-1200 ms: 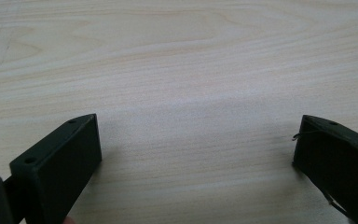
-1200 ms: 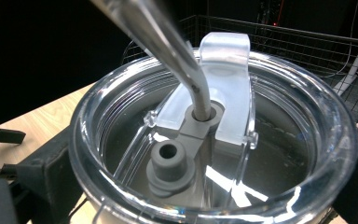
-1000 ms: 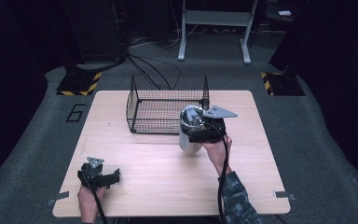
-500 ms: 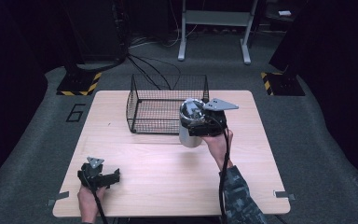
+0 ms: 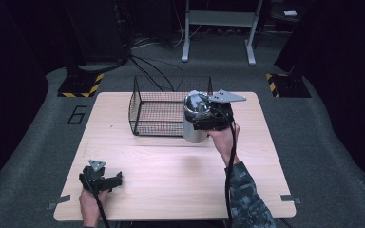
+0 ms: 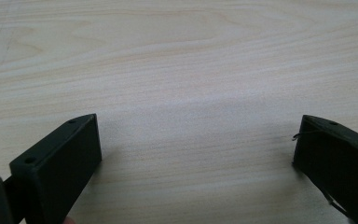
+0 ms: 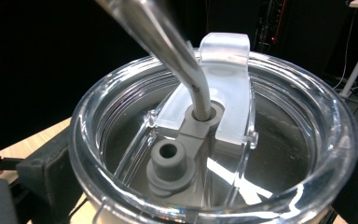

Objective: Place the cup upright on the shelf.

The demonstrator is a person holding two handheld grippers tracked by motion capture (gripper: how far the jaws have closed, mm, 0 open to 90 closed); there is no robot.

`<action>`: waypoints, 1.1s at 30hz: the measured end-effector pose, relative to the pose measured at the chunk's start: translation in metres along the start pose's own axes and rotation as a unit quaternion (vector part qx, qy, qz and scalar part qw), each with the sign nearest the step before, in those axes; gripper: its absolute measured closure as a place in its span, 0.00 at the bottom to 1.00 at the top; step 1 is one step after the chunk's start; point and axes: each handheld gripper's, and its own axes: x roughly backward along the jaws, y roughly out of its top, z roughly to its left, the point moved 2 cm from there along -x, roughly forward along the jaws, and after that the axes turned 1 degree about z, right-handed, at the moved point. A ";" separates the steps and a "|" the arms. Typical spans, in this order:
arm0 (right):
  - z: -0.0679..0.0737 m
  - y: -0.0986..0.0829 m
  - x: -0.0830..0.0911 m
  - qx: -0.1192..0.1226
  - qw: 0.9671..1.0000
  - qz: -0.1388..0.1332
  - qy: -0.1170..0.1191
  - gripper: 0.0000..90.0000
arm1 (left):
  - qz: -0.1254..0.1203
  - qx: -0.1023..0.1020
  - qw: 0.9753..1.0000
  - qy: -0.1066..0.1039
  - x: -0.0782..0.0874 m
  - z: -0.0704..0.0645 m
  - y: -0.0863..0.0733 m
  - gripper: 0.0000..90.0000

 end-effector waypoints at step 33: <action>-0.013 0.040 -0.016 -0.004 1.000 -0.001 -0.001 0.03 | 0.002 0.002 1.000 -0.002 0.000 0.000 0.000 0.01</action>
